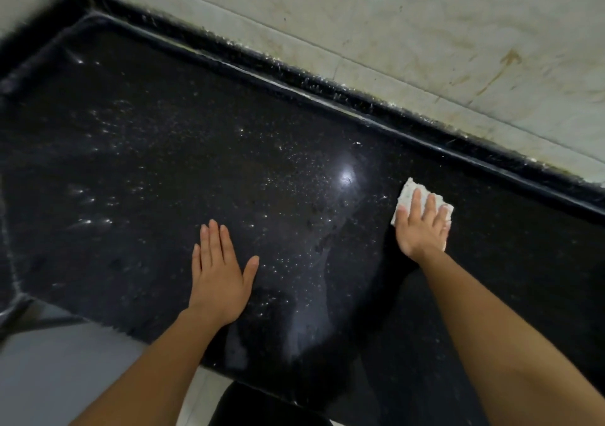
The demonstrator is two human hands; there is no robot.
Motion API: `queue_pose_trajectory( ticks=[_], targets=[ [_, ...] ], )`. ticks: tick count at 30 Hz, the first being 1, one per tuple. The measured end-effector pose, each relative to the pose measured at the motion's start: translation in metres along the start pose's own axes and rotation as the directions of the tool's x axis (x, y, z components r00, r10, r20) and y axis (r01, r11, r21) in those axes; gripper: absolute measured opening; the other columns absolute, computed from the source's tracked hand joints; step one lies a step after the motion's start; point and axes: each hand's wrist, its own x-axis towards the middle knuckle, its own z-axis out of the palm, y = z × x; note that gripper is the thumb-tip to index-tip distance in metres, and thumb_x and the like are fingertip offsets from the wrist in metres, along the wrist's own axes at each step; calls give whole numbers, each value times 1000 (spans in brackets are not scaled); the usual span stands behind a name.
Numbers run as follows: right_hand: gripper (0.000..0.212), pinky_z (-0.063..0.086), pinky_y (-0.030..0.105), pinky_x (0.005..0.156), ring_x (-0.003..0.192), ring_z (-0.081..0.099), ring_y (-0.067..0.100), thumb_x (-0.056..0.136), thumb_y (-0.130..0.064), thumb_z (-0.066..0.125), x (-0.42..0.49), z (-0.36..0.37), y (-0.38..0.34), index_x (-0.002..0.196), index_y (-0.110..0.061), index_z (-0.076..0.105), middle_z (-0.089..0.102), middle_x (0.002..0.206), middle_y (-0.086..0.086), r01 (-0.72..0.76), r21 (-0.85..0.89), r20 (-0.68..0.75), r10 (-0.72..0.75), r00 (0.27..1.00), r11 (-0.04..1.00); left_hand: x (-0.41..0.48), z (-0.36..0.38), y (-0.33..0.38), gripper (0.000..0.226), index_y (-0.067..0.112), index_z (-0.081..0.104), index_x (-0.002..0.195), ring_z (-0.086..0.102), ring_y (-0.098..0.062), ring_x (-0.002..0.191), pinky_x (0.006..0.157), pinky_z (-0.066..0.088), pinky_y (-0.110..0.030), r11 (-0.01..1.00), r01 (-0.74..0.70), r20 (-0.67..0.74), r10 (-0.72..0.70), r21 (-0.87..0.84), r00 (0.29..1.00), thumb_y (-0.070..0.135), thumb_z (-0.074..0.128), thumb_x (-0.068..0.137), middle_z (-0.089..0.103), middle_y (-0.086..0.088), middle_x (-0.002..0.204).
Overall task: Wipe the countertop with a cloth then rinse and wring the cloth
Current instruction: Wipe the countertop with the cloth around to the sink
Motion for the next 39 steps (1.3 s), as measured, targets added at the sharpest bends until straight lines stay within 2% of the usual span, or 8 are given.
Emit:
queue_pose_trajectory(
  ticks=[4,10,17,19,22,29,33,39],
  targets=[
    [59,-17,43,116,144,-23,30,101,-47,10,0,14,-58,152,-28,-13,-18,160,6,197,-94,35,-195,980,976,0,-2,0,81,5,-25,142,-33,-21,137,113,-18,-37,1000,8,28,-8,15,1000,60,-1,88,-33,-11,149],
    [56,-22,43,114,143,-27,28,102,-45,6,-46,49,-134,149,-31,-19,-20,160,4,549,-169,121,-535,836,818,1,-5,1,80,7,-29,139,-35,-21,136,113,-18,-37,1000,20,57,-20,6,998,60,2,88,-36,-10,147],
    [54,-19,35,115,144,-26,19,102,-47,12,-58,49,-124,151,-37,-8,-15,160,-6,852,-235,281,-807,520,467,0,-9,0,81,9,-28,141,-35,-18,136,112,-19,-35,1000,15,80,-14,-18,997,63,5,89,-34,-9,150],
    [55,-20,33,114,145,-22,19,99,-50,6,-47,37,-104,152,-36,-4,-12,161,-6,830,-266,253,-795,551,491,-1,-11,0,79,10,-31,138,-36,-18,135,111,-20,-34,1000,8,86,-6,-23,996,59,10,92,-35,-9,150],
    [63,-20,31,113,144,-24,18,92,-51,-6,-28,24,-69,152,-33,-8,-13,161,-2,694,-315,145,-690,709,647,-2,-12,0,79,10,-31,138,-37,-19,135,111,-21,-34,999,0,94,4,-33,996,59,10,92,-36,-9,149],
    [57,-11,41,118,146,-19,23,100,-48,8,5,4,-7,153,-34,-7,-14,162,0,175,-95,-17,-178,984,980,-2,-11,1,81,8,-28,140,-36,-21,136,112,-20,-35,999,7,82,-4,-37,997,60,8,91,-34,-10,150],
    [60,-17,44,116,144,-24,30,102,-47,12,-10,17,-50,152,-27,-14,-20,160,6,126,-46,14,-125,992,991,0,-7,-1,88,8,-29,140,-37,-20,136,112,-19,-36,999,3,83,1,-42,997,71,-7,83,-36,-10,149],
    [57,-23,44,111,140,-32,33,102,-45,9,-52,52,-153,148,-31,-21,-27,157,1,629,-155,190,-602,776,762,1,-4,-2,89,9,-30,140,-39,-19,135,111,-21,-35,999,19,73,-16,-32,997,67,-14,76,-38,-8,148]
  ],
)
